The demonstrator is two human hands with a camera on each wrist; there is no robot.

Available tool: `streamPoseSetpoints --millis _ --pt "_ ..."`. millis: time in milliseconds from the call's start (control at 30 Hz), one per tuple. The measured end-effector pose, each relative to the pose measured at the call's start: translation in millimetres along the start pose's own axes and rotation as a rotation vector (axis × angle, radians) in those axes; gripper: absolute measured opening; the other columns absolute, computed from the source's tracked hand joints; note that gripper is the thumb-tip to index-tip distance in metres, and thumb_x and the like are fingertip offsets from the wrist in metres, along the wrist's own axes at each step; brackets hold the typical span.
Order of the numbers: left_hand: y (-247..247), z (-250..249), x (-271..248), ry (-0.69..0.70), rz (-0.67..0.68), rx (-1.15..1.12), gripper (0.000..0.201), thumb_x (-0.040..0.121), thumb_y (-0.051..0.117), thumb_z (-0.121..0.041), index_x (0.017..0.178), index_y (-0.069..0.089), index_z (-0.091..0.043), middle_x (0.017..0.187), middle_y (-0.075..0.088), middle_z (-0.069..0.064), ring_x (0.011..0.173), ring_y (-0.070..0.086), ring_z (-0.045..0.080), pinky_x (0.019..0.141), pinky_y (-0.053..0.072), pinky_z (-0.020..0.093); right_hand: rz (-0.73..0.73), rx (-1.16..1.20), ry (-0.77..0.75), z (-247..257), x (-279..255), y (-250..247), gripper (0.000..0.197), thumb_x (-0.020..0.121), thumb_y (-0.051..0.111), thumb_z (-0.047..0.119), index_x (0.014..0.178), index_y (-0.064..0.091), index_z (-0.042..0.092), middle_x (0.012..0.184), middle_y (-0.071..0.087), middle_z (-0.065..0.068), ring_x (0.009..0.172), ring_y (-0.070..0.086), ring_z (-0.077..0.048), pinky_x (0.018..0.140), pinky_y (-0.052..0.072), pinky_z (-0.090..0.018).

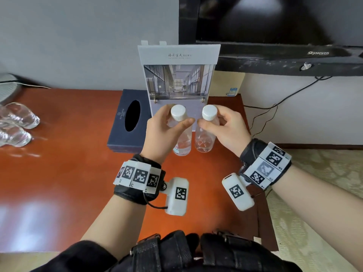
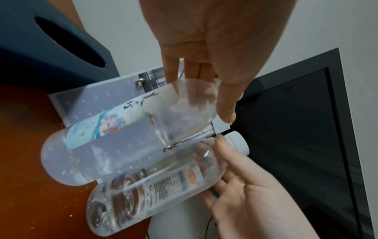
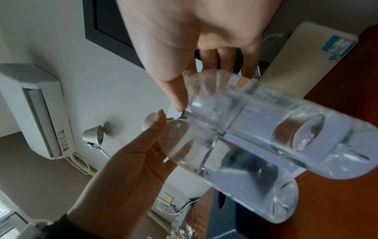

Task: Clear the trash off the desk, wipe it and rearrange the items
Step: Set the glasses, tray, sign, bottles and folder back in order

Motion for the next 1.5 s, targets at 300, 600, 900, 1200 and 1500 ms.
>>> streamPoseSetpoints --millis 300,600,900,1200,1500 --pt "-59 13 -27 -0.051 -0.081 0.005 0.034 0.077 0.077 -0.024 0.104 0.062 -0.009 0.099 0.068 0.001 0.094 0.062 0.015 0.085 0.052 0.033 0.073 -0.024 0.019 18 -11 52 0.032 0.076 0.077 0.023 0.106 0.065 0.024 0.102 0.066 0.012 0.105 0.059 -0.010 0.094 0.047 -0.030" --pt "-139 28 -49 -0.088 -0.147 0.028 0.032 0.077 0.077 -0.027 0.103 0.062 -0.017 0.092 0.066 -0.012 0.091 0.062 0.007 0.083 0.052 0.030 0.149 -0.024 0.006 52 -21 129 0.032 0.076 0.078 0.023 0.106 0.066 0.023 0.100 0.067 0.012 0.104 0.059 -0.008 0.092 0.043 -0.022" --pt "-239 43 -64 -0.083 -0.184 0.024 0.034 0.079 0.076 -0.025 0.107 0.061 -0.012 0.101 0.068 -0.002 0.096 0.062 0.011 0.085 0.053 0.029 0.216 -0.043 -0.048 100 -30 224 0.035 0.077 0.077 0.024 0.110 0.066 0.023 0.103 0.067 0.009 0.102 0.061 -0.011 0.087 0.046 -0.022" --pt "-344 67 -80 -0.077 -0.266 0.063 0.034 0.081 0.074 -0.022 0.109 0.060 -0.010 0.093 0.063 -0.010 0.087 0.057 0.000 0.076 0.045 0.012 0.304 -0.060 -0.077 138 -36 326 0.043 0.076 0.077 0.032 0.115 0.066 0.019 0.107 0.067 0.008 0.105 0.060 -0.009 0.094 0.049 -0.030" --pt "-430 96 -89 -0.089 -0.282 0.091 0.026 0.080 0.073 -0.018 0.101 0.057 -0.016 0.085 0.059 -0.014 0.076 0.052 -0.013 0.069 0.040 0.003 0.314 -0.058 -0.098 168 -44 416 0.039 0.076 0.078 0.027 0.113 0.066 0.019 0.104 0.067 0.011 0.100 0.060 -0.006 0.090 0.047 -0.024"
Point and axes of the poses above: each hand's wrist, its own x-axis towards the middle knuckle, its own y-axis out of the palm, z = x × y, the point moved 10 cm from there along x, towards the middle knuckle
